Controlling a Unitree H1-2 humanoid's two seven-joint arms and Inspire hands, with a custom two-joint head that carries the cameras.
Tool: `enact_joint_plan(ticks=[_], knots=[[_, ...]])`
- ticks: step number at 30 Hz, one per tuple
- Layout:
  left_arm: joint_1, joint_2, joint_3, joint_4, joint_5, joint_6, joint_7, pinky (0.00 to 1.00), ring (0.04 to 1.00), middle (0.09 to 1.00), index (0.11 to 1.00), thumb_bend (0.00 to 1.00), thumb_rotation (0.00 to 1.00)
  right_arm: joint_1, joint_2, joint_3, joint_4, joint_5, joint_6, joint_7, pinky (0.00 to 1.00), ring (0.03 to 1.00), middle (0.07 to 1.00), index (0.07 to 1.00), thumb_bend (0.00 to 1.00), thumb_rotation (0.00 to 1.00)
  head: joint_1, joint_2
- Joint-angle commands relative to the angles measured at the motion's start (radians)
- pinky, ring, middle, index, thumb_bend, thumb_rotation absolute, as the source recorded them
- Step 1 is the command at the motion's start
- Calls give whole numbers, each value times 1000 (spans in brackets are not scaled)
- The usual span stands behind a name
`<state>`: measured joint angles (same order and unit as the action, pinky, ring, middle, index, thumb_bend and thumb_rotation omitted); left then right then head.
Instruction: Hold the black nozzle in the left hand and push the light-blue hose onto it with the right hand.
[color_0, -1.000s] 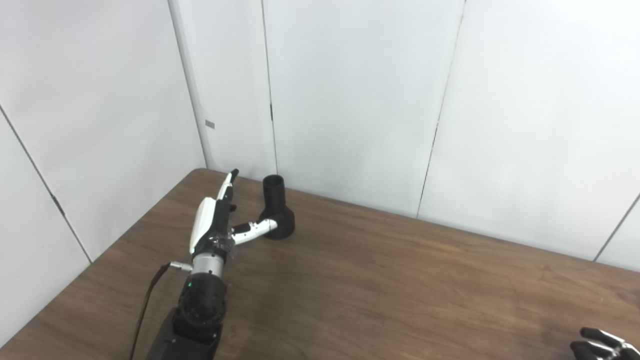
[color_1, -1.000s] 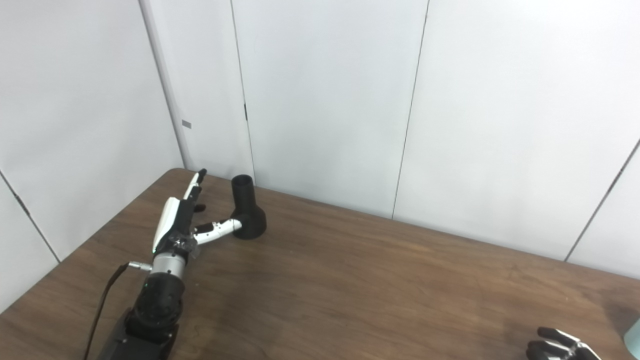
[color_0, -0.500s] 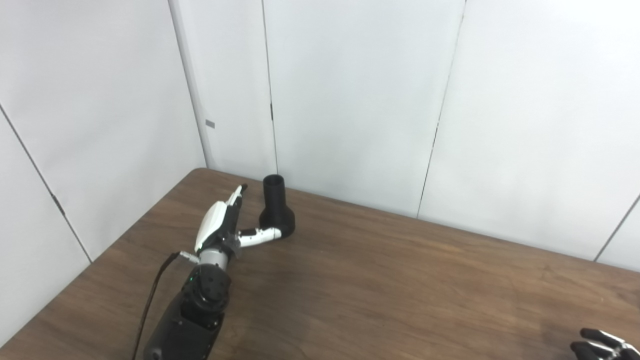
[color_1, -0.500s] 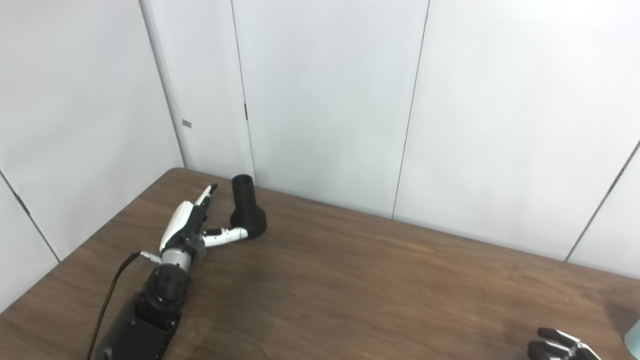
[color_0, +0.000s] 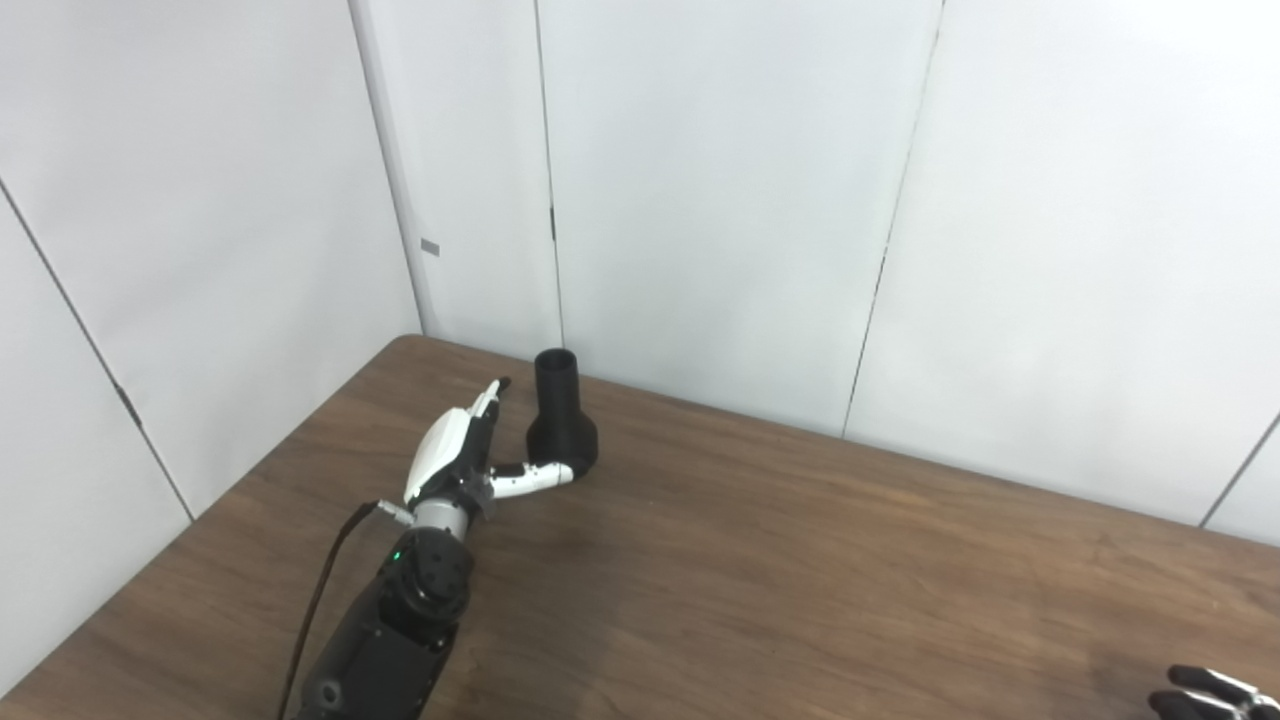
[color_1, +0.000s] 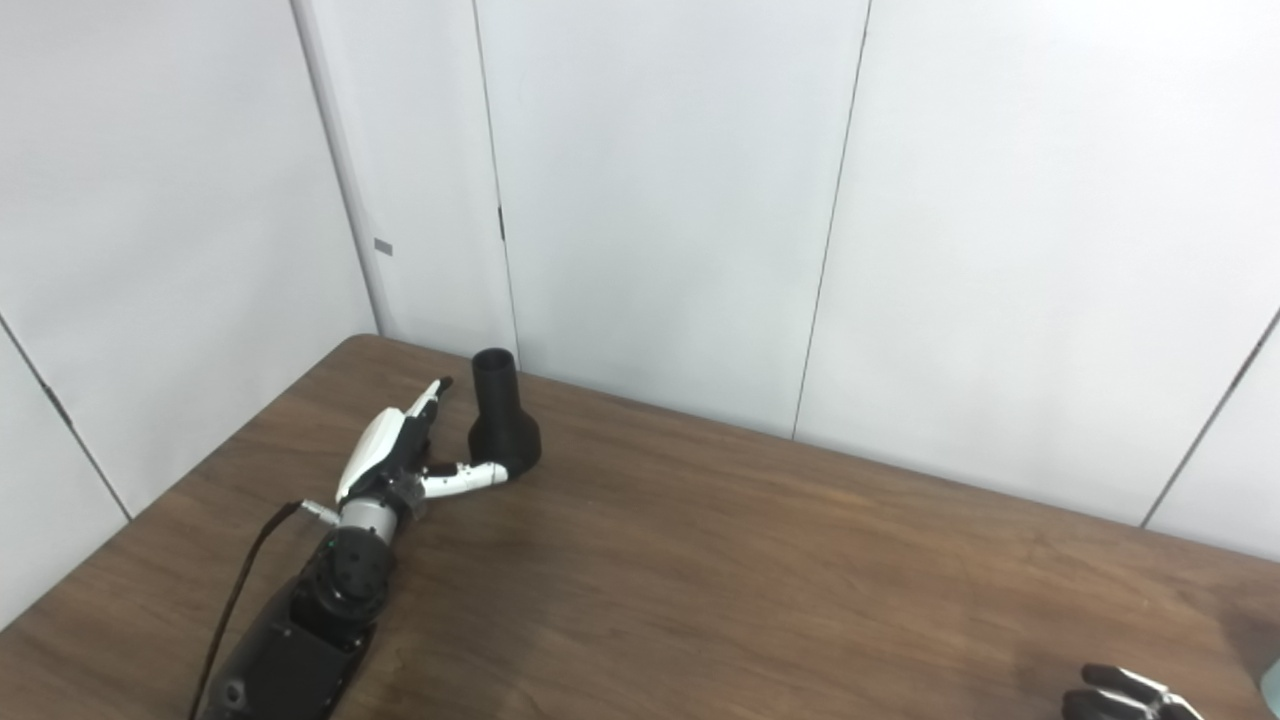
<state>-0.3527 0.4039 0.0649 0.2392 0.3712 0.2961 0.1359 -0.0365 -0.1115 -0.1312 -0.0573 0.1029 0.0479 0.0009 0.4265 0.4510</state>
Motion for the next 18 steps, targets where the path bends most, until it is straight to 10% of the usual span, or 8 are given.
enact_joint_plan(ticks=[1, 18], knots=[[-43, 13, -10, 9, 10, -32, 6, 841, 993, 990, 999, 1000, 421, -3, -6, -7, -26, 1, 6, -2, 282, 397, 523, 564, 883, 422, -2, 2], [-74, 9, -56, 89, 7, -63, -2, 877, 939, 947, 936, 1000, 397, 16, 6, 4, -68, -28, 35, -16, 298, 418, 555, 591, 806, 396, -21, 14]])
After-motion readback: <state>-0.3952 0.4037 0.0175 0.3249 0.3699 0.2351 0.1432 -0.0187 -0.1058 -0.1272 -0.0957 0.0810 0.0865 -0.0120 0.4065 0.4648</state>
